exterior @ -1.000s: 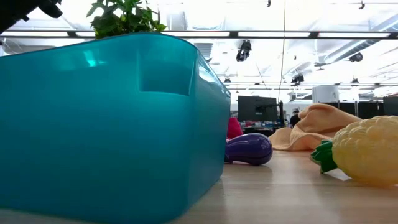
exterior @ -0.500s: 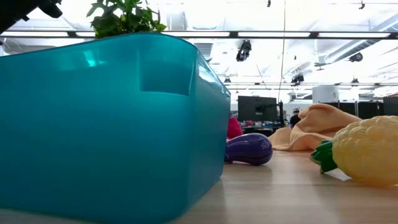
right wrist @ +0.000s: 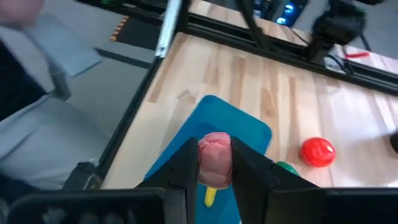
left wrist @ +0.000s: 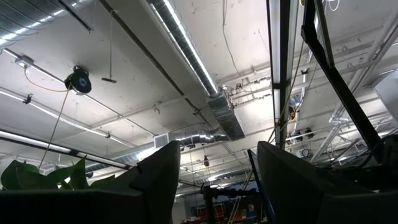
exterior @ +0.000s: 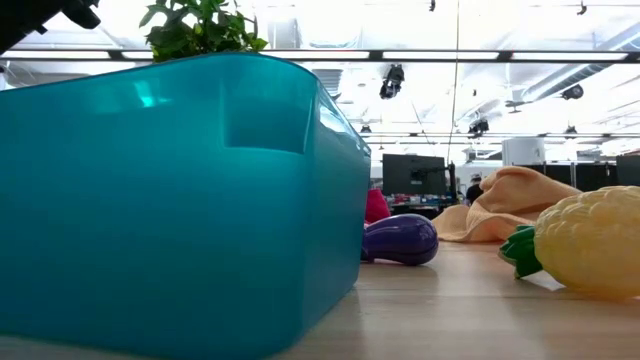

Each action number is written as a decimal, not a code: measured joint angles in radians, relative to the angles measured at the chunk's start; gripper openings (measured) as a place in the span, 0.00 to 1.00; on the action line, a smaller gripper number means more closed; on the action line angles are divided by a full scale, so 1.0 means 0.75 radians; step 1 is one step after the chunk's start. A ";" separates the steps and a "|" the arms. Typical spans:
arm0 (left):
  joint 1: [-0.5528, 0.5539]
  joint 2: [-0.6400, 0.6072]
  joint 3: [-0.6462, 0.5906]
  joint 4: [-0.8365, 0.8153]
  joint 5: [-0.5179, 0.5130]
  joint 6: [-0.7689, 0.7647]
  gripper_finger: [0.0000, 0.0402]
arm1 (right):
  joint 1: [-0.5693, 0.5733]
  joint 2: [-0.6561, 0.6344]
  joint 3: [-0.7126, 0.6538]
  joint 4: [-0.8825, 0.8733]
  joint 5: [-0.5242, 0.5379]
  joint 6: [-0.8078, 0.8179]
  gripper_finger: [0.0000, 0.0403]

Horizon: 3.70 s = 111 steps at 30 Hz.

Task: Pick and placing Produce into tupperware
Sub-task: Put the bottom peach into the blue basket, then put the yellow pineapple into the blue basket

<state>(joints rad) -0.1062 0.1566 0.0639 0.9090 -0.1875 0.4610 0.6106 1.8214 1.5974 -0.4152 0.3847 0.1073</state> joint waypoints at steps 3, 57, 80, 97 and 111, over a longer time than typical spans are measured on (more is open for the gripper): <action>0.000 0.000 0.000 0.000 0.000 0.000 0.50 | -0.021 0.013 0.000 0.001 0.017 0.051 0.17; 0.000 -0.002 0.000 0.004 0.000 0.001 0.50 | -0.117 0.290 -0.081 -0.097 -0.069 0.488 0.17; 0.000 -0.002 0.000 0.003 0.000 0.001 0.50 | -0.137 0.290 -0.081 -0.096 -0.058 0.581 0.41; 0.000 -0.002 0.000 0.003 0.000 0.001 0.50 | -0.150 0.279 0.065 -0.180 -0.147 0.589 0.55; 0.000 -0.002 0.000 0.002 0.000 0.001 0.50 | -0.120 0.278 0.379 -0.962 -0.235 1.010 0.55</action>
<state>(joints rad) -0.1061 0.1555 0.0639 0.9108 -0.1875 0.4614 0.5205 2.0296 1.8815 -1.1367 0.2083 0.8645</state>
